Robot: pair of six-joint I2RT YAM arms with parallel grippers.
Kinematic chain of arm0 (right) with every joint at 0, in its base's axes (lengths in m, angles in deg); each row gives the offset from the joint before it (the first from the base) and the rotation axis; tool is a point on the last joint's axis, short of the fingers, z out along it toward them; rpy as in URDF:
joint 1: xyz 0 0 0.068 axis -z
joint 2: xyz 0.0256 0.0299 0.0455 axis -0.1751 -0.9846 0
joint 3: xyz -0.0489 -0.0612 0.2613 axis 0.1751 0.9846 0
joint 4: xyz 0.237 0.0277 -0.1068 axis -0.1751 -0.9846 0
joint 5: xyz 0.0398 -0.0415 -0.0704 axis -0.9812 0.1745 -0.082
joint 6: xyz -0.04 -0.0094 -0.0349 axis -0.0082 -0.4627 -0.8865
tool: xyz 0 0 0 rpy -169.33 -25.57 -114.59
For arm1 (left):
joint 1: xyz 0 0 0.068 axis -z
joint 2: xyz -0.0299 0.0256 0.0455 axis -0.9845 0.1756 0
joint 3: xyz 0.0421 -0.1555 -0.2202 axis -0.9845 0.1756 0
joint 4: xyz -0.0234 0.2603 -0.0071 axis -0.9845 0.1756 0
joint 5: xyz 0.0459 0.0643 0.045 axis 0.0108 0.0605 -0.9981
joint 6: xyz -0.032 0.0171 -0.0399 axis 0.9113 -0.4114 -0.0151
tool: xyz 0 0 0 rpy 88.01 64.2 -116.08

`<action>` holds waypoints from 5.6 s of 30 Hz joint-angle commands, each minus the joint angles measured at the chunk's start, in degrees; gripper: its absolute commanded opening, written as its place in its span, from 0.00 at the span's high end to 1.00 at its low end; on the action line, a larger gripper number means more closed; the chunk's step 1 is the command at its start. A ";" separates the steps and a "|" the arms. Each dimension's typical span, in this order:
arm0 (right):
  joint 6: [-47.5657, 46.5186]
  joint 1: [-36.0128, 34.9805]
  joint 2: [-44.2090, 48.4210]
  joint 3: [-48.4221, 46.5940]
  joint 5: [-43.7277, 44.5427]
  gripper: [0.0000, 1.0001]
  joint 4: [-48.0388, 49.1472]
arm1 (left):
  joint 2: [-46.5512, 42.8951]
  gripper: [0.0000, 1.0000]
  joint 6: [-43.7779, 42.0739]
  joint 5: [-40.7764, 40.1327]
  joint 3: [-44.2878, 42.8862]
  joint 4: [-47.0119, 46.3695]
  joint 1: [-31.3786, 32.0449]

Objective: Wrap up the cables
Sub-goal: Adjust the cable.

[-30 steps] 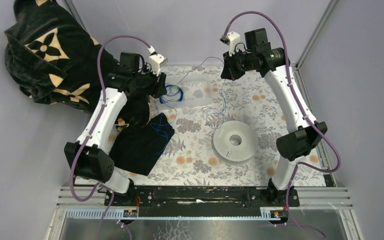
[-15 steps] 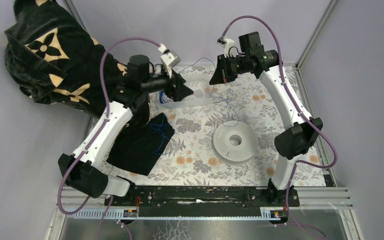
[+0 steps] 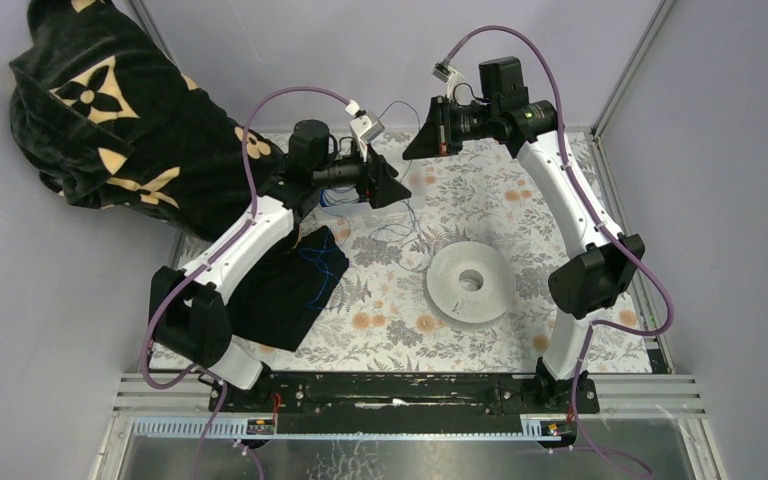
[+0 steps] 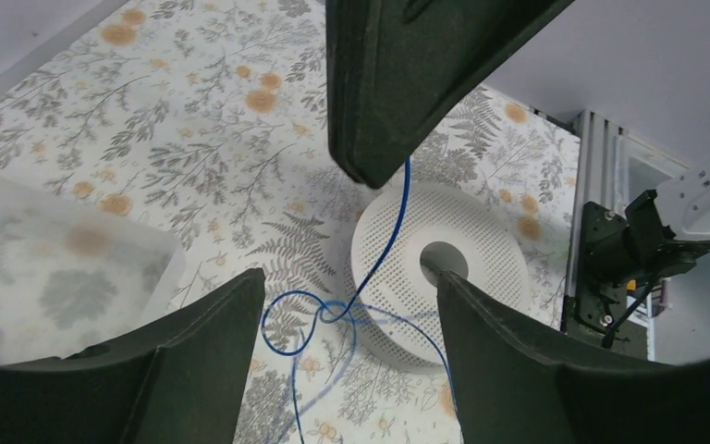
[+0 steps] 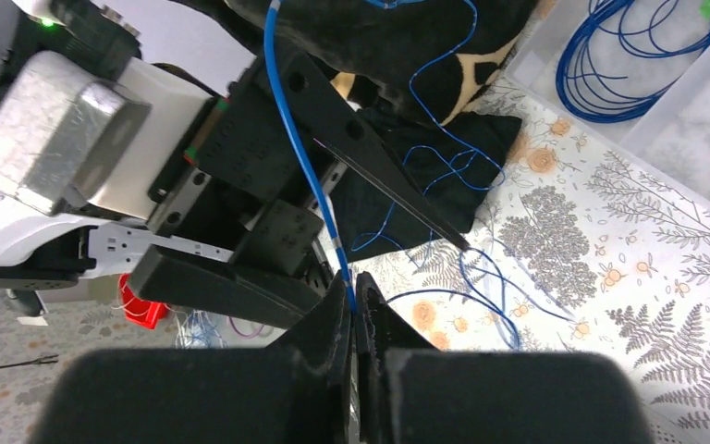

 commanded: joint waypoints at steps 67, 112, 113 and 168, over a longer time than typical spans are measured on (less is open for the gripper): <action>-5.24 15.31 10.88 21.17 4.03 1.00 10.83 | -4.97 1.00 16.07 7.24 2.63 -14.55 -3.92; -45.02 35.17 7.20 38.37 64.95 0.65 27.48 | -9.70 1.00 32.88 15.86 -11.18 -13.35 -28.39; -45.08 35.80 6.80 38.16 64.52 0.64 27.25 | -9.97 1.00 32.92 15.93 -11.64 -13.03 -29.19; -19.00 21.48 15.52 31.30 5.87 1.00 16.67 | 4.21 0.60 -19.54 -21.92 -4.98 32.35 -9.23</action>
